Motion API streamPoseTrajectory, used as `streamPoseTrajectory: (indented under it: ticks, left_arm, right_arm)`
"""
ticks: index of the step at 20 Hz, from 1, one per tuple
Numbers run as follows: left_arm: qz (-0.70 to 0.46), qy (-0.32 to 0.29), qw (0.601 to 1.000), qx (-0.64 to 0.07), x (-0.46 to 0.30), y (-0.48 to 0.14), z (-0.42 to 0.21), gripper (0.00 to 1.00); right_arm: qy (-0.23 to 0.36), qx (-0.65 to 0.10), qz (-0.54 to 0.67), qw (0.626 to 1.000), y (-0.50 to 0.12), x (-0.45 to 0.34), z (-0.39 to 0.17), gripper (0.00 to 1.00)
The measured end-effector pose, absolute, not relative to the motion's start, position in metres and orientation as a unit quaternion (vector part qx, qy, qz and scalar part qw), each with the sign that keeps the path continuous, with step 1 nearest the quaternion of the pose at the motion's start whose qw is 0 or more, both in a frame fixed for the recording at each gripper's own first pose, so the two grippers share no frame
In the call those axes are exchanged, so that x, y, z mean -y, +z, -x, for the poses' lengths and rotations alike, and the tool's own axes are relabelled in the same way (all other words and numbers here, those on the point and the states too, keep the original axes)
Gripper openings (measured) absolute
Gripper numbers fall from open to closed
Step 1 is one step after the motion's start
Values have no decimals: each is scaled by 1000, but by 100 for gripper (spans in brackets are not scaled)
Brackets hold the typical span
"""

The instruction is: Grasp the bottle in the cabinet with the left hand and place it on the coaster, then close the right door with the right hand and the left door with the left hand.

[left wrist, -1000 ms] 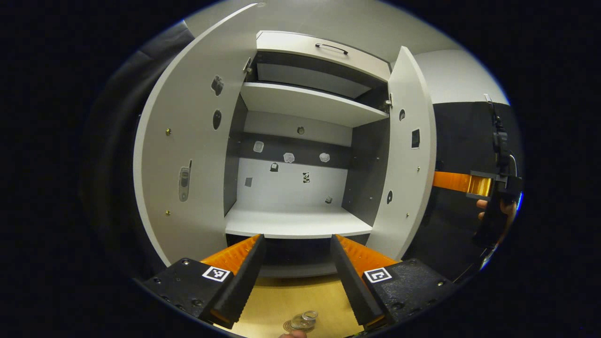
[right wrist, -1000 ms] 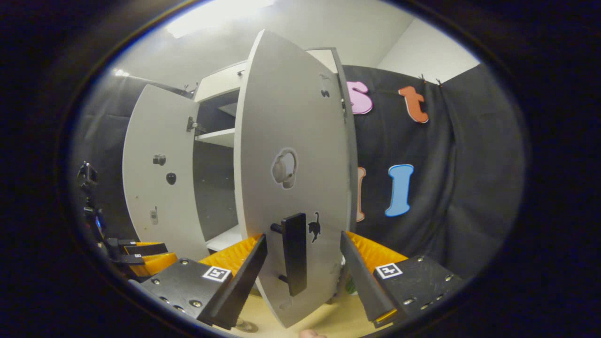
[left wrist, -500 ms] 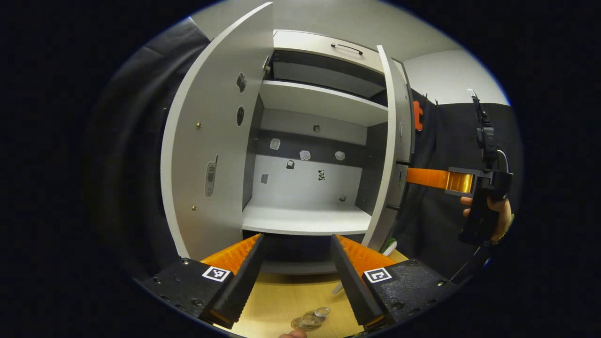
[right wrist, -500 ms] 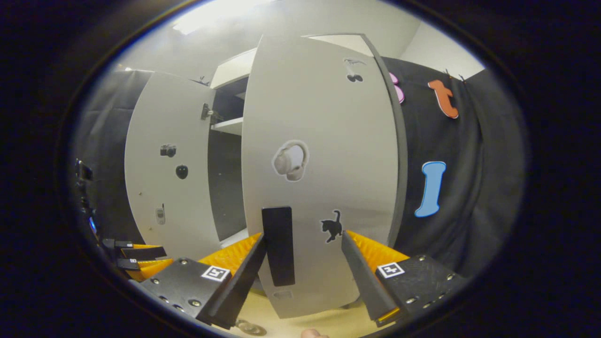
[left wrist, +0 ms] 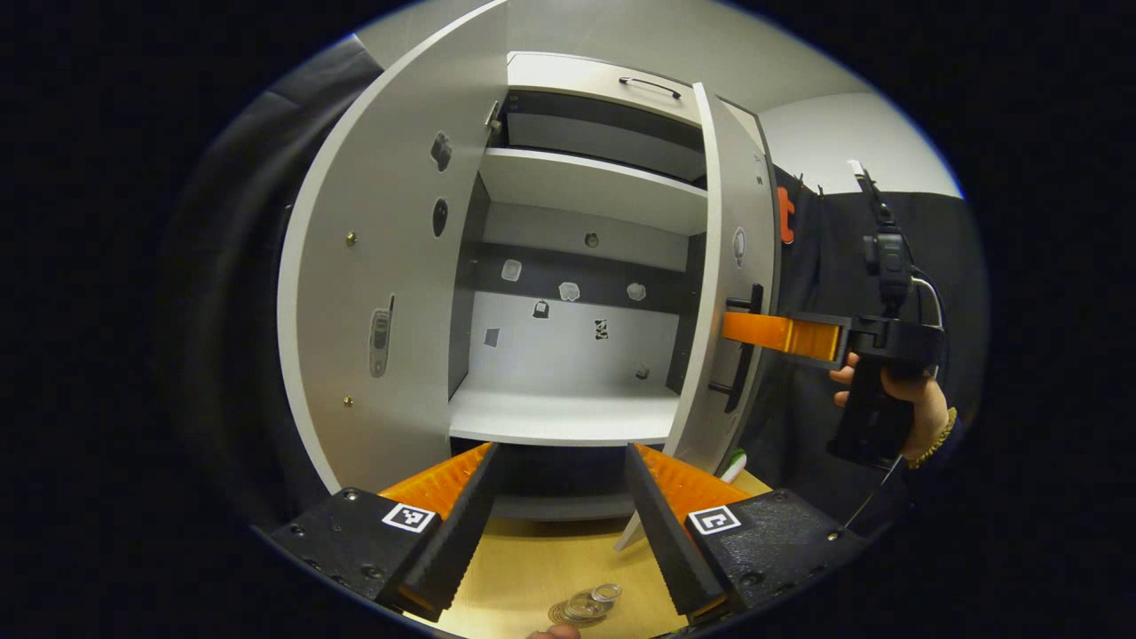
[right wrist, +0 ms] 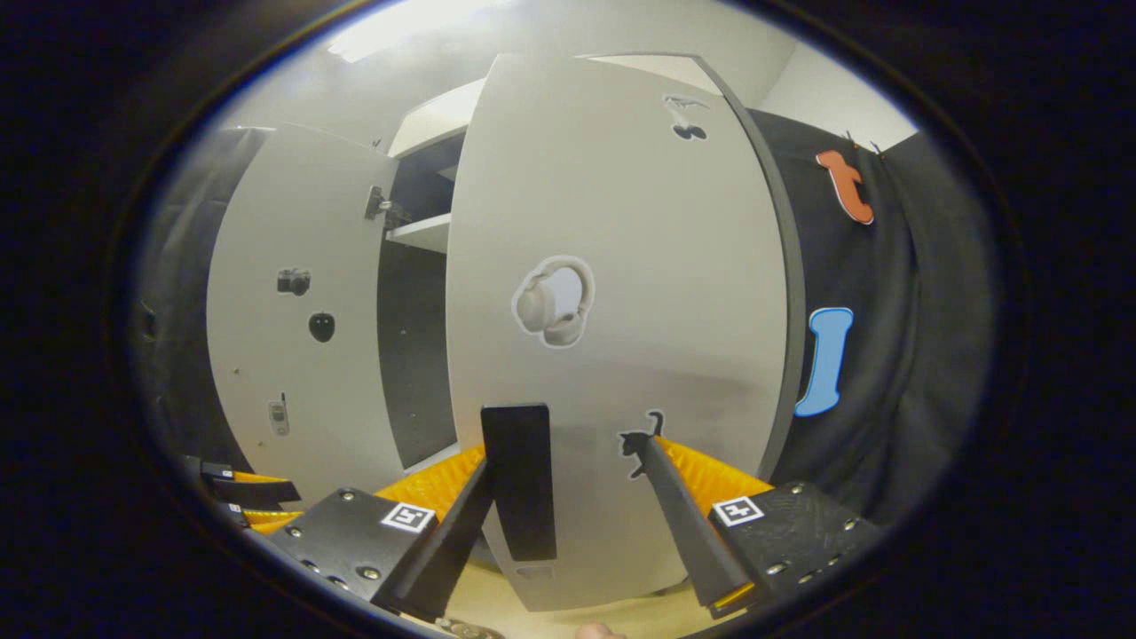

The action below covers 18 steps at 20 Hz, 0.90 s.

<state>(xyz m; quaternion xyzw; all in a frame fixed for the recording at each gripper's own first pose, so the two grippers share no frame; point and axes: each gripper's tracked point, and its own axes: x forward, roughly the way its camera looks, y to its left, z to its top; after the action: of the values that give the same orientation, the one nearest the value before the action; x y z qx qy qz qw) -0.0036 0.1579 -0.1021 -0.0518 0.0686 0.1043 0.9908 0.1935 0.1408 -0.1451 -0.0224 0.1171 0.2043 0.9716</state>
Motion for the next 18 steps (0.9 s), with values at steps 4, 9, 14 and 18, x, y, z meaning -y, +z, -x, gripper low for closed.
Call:
streamPoseTrajectory:
  ticks: [4, 9, 14, 18]
  left_arm:
    - [52, 107, 991, -63, -160, -98, 3, 88]
    - [41, 126, 989, -63, -170, -96, 11, 89]
    - [41, 152, 986, -58, -180, -94, 27, 88]
    - [42, 177, 982, -49, -193, -90, 45, 88]
  right_arm:
    - [204, -110, 23, 973, -147, -148, -204, 100]
    - [200, -108, 24, 974, -150, -155, -212, 100]
    - [189, -106, 26, 976, -153, -167, -230, 100]
    - [174, -104, 30, 979, -154, -169, -234, 100]
